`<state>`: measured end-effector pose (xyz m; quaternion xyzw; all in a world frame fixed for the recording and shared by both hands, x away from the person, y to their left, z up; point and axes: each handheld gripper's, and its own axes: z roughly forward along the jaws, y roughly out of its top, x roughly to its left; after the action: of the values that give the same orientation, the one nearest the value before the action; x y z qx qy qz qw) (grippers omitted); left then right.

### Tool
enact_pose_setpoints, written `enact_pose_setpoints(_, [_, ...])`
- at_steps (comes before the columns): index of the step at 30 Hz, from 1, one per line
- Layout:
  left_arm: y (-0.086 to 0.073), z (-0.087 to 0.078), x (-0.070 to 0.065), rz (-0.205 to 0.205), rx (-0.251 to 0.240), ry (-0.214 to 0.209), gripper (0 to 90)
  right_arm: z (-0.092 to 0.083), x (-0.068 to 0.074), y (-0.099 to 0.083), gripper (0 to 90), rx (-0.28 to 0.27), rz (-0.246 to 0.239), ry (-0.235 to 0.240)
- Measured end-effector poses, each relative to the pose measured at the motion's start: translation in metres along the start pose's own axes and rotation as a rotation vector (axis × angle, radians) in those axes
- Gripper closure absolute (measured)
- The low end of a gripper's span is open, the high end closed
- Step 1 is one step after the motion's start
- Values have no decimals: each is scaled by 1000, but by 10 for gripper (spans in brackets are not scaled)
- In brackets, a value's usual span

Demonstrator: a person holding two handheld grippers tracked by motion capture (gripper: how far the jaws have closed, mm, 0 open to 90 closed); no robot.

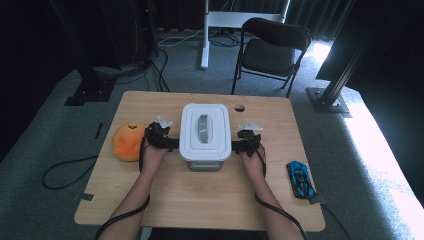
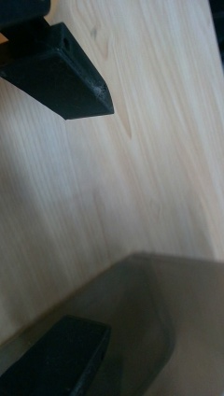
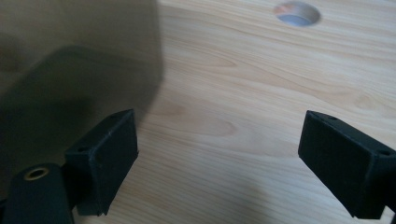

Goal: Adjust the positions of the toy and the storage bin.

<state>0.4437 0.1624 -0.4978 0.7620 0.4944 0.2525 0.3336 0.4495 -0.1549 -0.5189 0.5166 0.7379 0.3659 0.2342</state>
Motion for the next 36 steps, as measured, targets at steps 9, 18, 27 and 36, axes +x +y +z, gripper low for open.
enact_pose_setpoints(9, [-6, -5, -4, 3, 7, -36, 4, -4, -2, 0, 181, -7, -6, 87])
enact_pose_setpoints(18, [-11, -13, -10, 23, 14, -28, 30, -15, 1, 0, 197, -52, -62, 103])
enact_pose_setpoints(27, [-17, -27, -18, 59, 20, -5, 30, -23, 3, -2, 212, -57, -95, 153])
enact_pose_setpoints(36, [-27, -43, -25, 59, 10, -12, 30, -32, 7, -11, 213, -78, -122, 174])
